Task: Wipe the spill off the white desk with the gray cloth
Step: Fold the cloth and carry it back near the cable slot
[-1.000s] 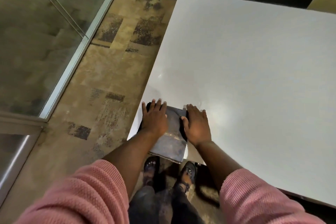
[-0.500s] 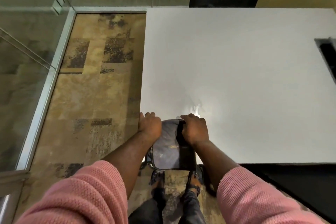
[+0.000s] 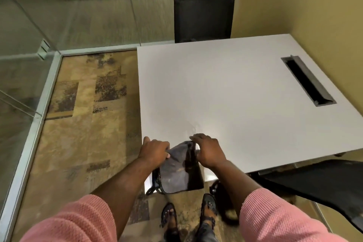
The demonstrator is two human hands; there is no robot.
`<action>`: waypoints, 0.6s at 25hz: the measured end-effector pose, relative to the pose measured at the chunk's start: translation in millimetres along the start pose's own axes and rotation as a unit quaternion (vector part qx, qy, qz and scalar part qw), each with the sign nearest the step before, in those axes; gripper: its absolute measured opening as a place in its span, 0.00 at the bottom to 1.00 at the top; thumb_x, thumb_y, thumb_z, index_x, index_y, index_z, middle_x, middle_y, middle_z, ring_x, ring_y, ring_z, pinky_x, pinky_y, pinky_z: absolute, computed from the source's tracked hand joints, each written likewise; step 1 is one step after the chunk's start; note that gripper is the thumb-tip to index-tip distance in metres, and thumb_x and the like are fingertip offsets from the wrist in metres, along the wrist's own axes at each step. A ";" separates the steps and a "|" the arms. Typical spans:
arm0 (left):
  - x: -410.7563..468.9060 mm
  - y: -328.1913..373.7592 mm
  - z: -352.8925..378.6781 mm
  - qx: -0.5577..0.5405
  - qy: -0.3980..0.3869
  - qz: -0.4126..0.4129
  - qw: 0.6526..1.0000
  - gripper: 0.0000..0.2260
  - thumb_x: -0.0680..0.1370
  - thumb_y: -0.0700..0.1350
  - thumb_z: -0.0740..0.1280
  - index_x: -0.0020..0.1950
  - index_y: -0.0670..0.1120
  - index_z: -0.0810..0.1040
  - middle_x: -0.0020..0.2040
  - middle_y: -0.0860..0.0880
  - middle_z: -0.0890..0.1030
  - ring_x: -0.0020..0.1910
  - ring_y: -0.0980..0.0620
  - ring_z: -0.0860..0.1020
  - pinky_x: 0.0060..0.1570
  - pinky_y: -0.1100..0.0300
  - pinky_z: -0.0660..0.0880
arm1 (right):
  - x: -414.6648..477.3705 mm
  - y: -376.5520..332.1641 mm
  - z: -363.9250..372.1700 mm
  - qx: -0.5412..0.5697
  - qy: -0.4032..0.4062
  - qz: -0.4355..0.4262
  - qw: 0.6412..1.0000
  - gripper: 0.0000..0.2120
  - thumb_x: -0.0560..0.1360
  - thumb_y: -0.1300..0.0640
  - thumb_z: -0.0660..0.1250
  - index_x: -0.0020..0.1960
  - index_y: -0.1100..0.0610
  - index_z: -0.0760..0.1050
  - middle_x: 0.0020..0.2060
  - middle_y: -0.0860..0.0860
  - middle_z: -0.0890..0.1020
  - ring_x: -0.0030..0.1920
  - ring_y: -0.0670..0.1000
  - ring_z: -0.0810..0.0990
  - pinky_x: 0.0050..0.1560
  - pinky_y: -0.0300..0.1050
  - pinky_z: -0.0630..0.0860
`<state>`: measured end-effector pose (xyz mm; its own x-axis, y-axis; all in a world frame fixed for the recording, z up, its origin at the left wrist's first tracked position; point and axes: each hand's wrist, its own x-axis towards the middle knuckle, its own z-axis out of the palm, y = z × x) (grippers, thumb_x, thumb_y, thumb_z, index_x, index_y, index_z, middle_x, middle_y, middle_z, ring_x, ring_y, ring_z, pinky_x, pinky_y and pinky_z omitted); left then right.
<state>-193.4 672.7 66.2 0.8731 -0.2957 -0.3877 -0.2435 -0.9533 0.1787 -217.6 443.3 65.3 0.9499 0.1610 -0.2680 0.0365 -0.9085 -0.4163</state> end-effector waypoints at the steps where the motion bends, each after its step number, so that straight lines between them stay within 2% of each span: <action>1: -2.8 6.5 -7.7 -0.001 0.011 0.021 1.000 0.06 0.80 0.52 0.67 0.53 0.53 0.80 0.51 0.51 0.85 0.54 0.49 0.79 0.57 0.52 0.59 | -2.8 0.0 -2.2 -0.002 0.002 -0.016 1.000 0.29 0.72 0.59 0.68 0.73 0.49 0.75 0.70 0.49 0.79 0.68 0.55 0.78 0.70 0.52 0.71; 3: -6.8 20.1 -27.2 -0.004 0.035 0.058 0.998 0.05 0.80 0.51 0.67 0.53 0.54 0.80 0.50 0.52 0.85 0.53 0.50 0.78 0.55 0.53 0.59 | -8.1 0.2 -12.7 -0.002 0.017 -0.022 1.000 0.26 0.73 0.57 0.67 0.71 0.50 0.78 0.66 0.50 0.82 0.67 0.55 0.79 0.69 0.51 0.71; 6: -6.2 33.3 -59.9 -0.014 0.068 0.096 0.993 0.04 0.79 0.51 0.68 0.52 0.55 0.81 0.49 0.53 0.85 0.53 0.51 0.77 0.58 0.52 0.61 | -13.8 1.9 -35.8 0.001 0.051 -0.015 0.999 0.17 0.73 0.56 0.66 0.60 0.50 0.83 0.58 0.49 0.85 0.60 0.56 0.81 0.62 0.49 0.73; 7: -4.7 37.4 -71.8 -0.014 0.080 0.107 0.991 0.04 0.79 0.51 0.67 0.52 0.55 0.81 0.49 0.54 0.85 0.53 0.51 0.77 0.58 0.51 0.61 | -16.2 3.1 -44.5 0.020 0.065 -0.011 0.998 0.17 0.72 0.56 0.66 0.59 0.50 0.82 0.58 0.49 0.85 0.60 0.55 0.81 0.61 0.48 0.74; 10: 2.2 50.6 -108.6 -0.020 0.112 0.140 0.984 0.04 0.80 0.50 0.67 0.52 0.55 0.81 0.49 0.55 0.84 0.53 0.51 0.76 0.58 0.52 0.62 | -19.3 5.1 -72.2 0.064 0.068 0.005 0.996 0.22 0.71 0.54 0.67 0.65 0.48 0.79 0.58 0.47 0.86 0.59 0.53 0.82 0.59 0.46 0.77; 12: 6.6 61.5 -136.6 -0.016 0.138 0.157 0.978 0.04 0.80 0.50 0.66 0.52 0.56 0.81 0.48 0.56 0.84 0.52 0.50 0.75 0.57 0.53 0.61 | -20.8 6.2 -95.8 0.048 0.082 0.011 0.995 0.16 0.72 0.53 0.67 0.59 0.46 0.80 0.51 0.46 0.86 0.53 0.53 0.83 0.53 0.47 0.77; 15: 18.2 77.3 -174.1 -0.010 0.174 0.164 0.971 0.06 0.82 0.50 0.65 0.54 0.58 0.81 0.50 0.57 0.82 0.54 0.47 0.72 0.56 0.53 0.63 | -24.4 9.0 -136.9 0.035 0.160 0.028 0.986 0.10 0.72 0.52 0.66 0.52 0.46 0.81 0.46 0.45 0.85 0.48 0.53 0.82 0.48 0.48 0.77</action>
<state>-122.7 604.4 230.3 0.8407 -0.5410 0.0225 -0.5274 -0.8087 0.2604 -197.9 378.4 187.1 0.9996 -0.0279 -0.0093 -0.0290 -0.8821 -0.4702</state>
